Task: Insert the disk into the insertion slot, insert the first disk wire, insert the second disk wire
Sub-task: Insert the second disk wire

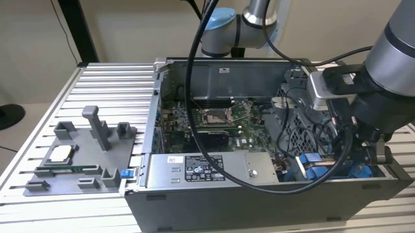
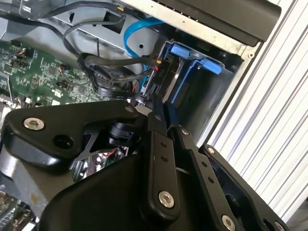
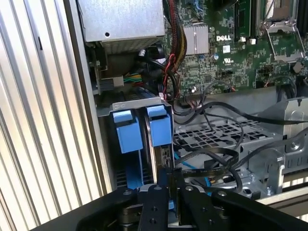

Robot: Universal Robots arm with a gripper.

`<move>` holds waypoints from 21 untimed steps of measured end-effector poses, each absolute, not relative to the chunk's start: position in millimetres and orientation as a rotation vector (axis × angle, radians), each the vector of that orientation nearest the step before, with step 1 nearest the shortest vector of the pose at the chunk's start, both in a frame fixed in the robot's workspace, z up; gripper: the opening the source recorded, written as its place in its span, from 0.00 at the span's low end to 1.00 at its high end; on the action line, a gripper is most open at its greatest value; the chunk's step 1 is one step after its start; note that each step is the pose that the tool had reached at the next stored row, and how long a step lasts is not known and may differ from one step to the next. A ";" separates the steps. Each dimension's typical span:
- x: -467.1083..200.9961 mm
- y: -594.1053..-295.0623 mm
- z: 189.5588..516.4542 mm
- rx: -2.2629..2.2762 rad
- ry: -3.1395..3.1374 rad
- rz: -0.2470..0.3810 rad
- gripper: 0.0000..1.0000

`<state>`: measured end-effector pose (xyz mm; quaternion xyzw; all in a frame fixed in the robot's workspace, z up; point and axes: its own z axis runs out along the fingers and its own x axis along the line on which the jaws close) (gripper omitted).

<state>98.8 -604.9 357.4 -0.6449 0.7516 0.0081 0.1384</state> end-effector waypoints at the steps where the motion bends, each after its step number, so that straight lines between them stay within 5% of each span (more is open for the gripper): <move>1: 98.8 -604.9 357.4 -1.866 2.172 0.024 0.00; 21: 98.4 -604.2 351.6 -1.871 2.156 0.014 0.00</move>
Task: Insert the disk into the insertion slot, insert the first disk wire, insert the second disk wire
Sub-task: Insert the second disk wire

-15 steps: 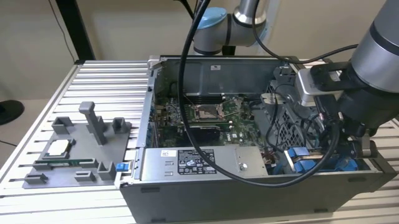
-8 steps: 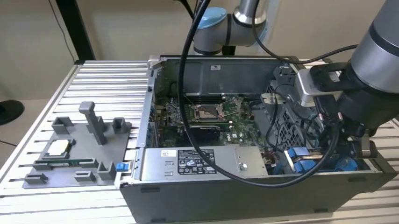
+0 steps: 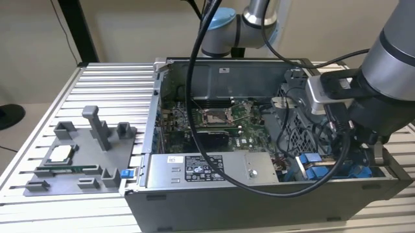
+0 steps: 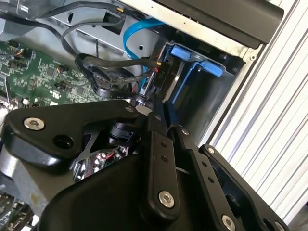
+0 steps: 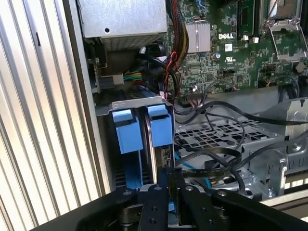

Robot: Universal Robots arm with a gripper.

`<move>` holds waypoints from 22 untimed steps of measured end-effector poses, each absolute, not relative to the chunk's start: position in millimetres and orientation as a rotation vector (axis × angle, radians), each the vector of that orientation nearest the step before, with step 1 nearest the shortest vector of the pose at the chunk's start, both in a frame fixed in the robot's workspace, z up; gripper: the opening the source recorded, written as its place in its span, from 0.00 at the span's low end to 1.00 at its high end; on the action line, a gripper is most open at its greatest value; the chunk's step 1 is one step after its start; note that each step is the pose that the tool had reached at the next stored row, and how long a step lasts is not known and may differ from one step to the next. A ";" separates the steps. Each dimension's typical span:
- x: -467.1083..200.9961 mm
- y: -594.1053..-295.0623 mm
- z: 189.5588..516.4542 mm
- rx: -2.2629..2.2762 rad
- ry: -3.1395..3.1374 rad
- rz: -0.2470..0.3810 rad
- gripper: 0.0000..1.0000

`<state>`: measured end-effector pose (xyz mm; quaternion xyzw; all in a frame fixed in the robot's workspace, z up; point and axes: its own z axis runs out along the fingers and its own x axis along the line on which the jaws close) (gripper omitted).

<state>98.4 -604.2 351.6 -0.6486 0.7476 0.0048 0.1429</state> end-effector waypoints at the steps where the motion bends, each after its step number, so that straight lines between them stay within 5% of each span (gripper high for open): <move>1: 98.4 -603.7 350.9 -1.876 2.152 0.015 0.00; 22: 99.0 -601.7 339.1 -1.969 2.018 -0.018 0.00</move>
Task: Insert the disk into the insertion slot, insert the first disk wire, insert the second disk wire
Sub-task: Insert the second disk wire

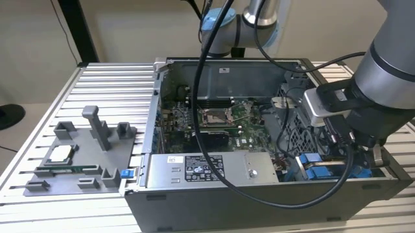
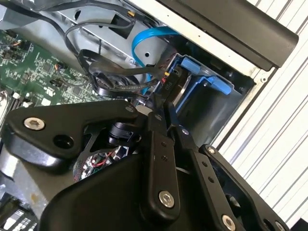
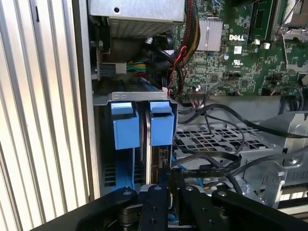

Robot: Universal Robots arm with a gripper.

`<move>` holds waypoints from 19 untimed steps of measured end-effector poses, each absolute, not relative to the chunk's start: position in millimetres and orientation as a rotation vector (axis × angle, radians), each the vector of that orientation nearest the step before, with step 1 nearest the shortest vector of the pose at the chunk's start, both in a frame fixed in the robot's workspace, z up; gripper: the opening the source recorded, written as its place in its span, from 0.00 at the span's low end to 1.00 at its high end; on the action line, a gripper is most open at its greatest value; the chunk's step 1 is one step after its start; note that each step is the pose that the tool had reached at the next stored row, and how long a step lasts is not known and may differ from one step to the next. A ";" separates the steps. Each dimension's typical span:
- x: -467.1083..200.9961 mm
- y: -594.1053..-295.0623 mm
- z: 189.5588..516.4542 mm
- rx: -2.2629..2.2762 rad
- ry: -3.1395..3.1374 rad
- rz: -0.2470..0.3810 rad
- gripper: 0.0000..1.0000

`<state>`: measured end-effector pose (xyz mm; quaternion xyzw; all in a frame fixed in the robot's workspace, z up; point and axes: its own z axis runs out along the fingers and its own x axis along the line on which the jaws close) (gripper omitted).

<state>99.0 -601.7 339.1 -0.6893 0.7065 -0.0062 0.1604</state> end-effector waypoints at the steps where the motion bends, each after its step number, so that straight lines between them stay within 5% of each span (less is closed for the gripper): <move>1: 99.0 -601.7 338.1 -1.969 2.017 -0.019 0.00; 19: 98.9 -599.7 326.7 -1.969 2.019 -0.023 0.00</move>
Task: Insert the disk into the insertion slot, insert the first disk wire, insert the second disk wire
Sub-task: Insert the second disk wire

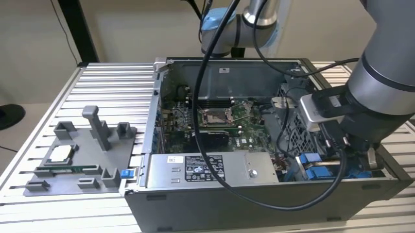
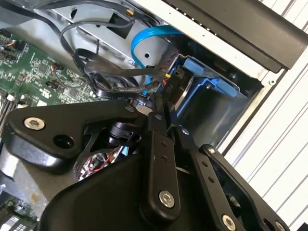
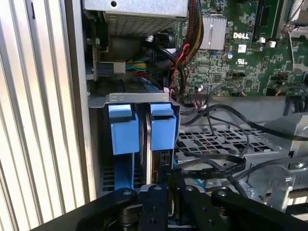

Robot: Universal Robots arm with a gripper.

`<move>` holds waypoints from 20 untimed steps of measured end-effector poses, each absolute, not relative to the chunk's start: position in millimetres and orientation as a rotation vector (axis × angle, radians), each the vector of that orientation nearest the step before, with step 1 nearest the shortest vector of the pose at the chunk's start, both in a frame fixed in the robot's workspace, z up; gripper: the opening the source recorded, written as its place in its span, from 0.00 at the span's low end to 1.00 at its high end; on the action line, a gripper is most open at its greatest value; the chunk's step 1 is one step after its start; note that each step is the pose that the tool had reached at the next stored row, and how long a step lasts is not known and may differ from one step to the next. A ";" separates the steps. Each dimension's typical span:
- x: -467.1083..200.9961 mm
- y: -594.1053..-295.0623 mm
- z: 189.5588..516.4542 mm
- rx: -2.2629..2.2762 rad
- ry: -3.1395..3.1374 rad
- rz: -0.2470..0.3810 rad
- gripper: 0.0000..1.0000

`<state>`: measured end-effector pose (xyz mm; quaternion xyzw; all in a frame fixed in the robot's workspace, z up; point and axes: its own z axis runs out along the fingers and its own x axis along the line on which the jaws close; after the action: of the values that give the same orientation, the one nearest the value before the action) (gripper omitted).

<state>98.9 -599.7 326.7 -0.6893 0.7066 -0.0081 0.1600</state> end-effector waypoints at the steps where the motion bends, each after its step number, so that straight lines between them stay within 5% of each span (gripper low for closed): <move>1: 98.9 -599.7 326.3 -1.969 2.018 -0.023 0.00; 5: 98.8 -599.5 324.8 -1.967 2.017 -0.019 0.00; 6: 98.8 -599.6 324.6 -1.967 2.017 -0.019 1.00; 20: 98.9 -599.7 375.7 -1.962 2.018 -0.013 1.00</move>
<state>98.9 -599.7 375.7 -0.6877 0.7075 -0.0046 0.1627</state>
